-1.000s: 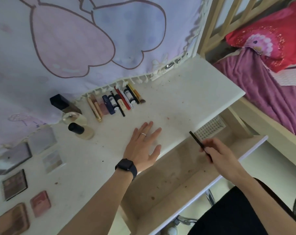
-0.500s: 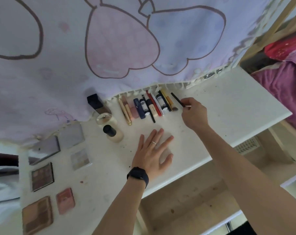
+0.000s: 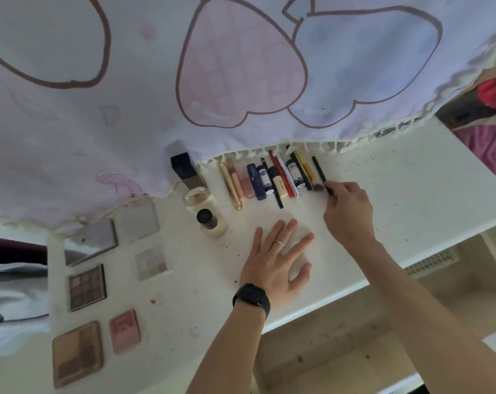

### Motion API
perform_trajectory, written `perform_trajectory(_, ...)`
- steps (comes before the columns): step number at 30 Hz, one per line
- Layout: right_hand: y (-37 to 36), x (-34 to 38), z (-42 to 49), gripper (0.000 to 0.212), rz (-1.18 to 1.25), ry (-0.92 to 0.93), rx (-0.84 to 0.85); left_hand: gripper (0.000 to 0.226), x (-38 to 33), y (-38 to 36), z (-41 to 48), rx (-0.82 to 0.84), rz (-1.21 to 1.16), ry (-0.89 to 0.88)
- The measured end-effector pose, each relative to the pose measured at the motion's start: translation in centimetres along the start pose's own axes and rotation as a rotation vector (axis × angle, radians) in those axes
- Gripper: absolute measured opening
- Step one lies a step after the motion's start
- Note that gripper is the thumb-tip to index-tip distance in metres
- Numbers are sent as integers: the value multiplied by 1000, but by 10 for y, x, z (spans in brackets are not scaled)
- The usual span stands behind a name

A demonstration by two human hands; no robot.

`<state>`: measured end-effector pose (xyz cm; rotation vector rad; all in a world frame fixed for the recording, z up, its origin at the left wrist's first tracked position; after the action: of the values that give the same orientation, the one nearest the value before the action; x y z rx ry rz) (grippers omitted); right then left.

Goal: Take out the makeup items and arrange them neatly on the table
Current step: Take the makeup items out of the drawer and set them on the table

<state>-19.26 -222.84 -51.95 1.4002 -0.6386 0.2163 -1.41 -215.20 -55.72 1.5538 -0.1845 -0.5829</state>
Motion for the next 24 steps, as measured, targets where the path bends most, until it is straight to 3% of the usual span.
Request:
perform_trajectory(4,4,2,26,39,60,-24,1,57,-1,2,-1,-15,-12,0)
perform_trajectory(12,0,15,40,45,252,-70,186,57,-2,5,-1,-23,-36,-1)
perform_trajectory(15,-2,13,36,55,228,-11,224,57,-1,5,0,-20,-41,-2)
perform_trajectory(18,1,8,33,61,274,-63,245,57,0,4,0,-4,-37,-1)
perform_trajectory(24,30,-18,-13,39,468,-214,98,59,2,2,-1,44,-6,-3)
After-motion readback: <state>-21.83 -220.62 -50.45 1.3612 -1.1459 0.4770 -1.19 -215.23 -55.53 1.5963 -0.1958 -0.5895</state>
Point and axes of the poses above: each hand's wrist, its own z-axis towards the middle knuckle, its own y-axis out of the back of the hand, x = y × z, the point moved 3 cm from there along z, towards the middle knuckle, and after that the axes turned 3 degrees about -x, right-handed, at the moved point
